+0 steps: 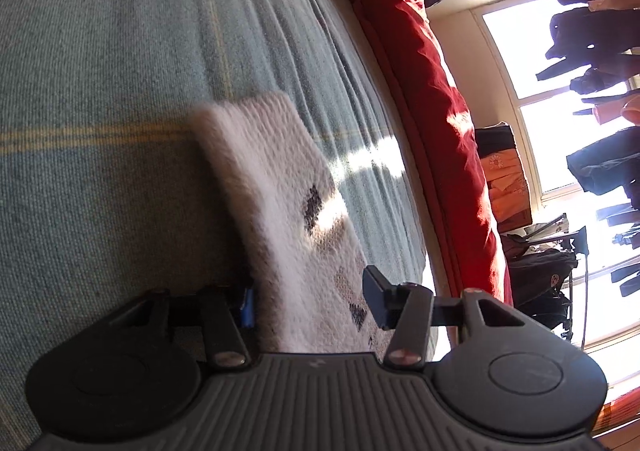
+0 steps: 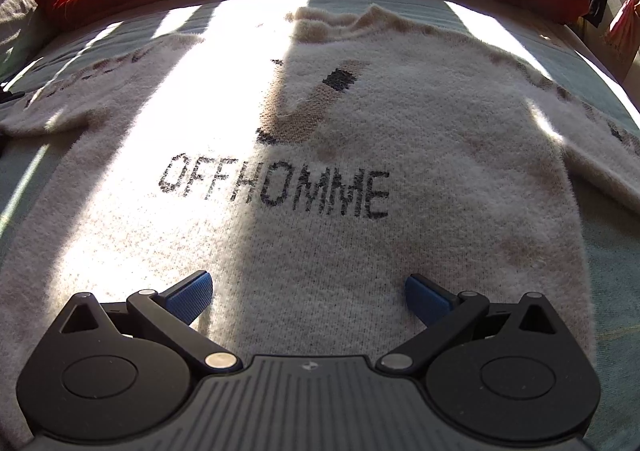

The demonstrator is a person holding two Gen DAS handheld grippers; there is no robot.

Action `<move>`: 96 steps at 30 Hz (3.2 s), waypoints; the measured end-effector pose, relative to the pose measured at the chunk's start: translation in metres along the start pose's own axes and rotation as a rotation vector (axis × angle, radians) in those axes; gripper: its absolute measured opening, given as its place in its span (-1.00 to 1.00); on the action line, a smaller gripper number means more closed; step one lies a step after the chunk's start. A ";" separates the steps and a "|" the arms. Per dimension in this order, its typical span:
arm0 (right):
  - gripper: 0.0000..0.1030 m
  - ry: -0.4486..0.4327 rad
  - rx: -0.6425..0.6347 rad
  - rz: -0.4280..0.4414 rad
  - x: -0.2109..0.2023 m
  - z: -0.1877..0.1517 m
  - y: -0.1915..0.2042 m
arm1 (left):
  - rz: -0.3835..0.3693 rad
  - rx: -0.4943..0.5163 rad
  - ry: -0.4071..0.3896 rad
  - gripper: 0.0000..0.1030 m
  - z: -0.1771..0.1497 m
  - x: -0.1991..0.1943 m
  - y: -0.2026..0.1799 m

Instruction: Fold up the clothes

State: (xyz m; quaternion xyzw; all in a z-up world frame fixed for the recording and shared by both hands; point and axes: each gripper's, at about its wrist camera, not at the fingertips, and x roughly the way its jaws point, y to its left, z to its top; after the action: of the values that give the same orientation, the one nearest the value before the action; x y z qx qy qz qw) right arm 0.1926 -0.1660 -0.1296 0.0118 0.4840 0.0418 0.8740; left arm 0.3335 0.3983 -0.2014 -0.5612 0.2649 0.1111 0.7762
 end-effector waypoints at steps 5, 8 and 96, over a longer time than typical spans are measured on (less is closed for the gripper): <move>1.00 -0.004 -0.004 -0.004 0.001 -0.001 0.001 | 0.032 -0.003 -0.015 -0.27 0.010 0.011 -0.003; 1.00 -0.005 -0.002 -0.003 0.001 -0.001 0.000 | 0.057 0.037 -0.030 -0.35 0.007 0.014 -0.010; 1.00 -0.214 0.210 0.197 -0.071 -0.063 -0.117 | 0.000 0.999 0.303 -0.84 -0.405 0.029 -0.315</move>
State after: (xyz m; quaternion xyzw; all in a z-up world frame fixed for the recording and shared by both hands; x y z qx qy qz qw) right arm 0.1088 -0.2897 -0.1104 0.1547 0.3863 0.0750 0.9062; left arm 0.3894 -0.0910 -0.0537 -0.1324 0.3950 -0.1113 0.9023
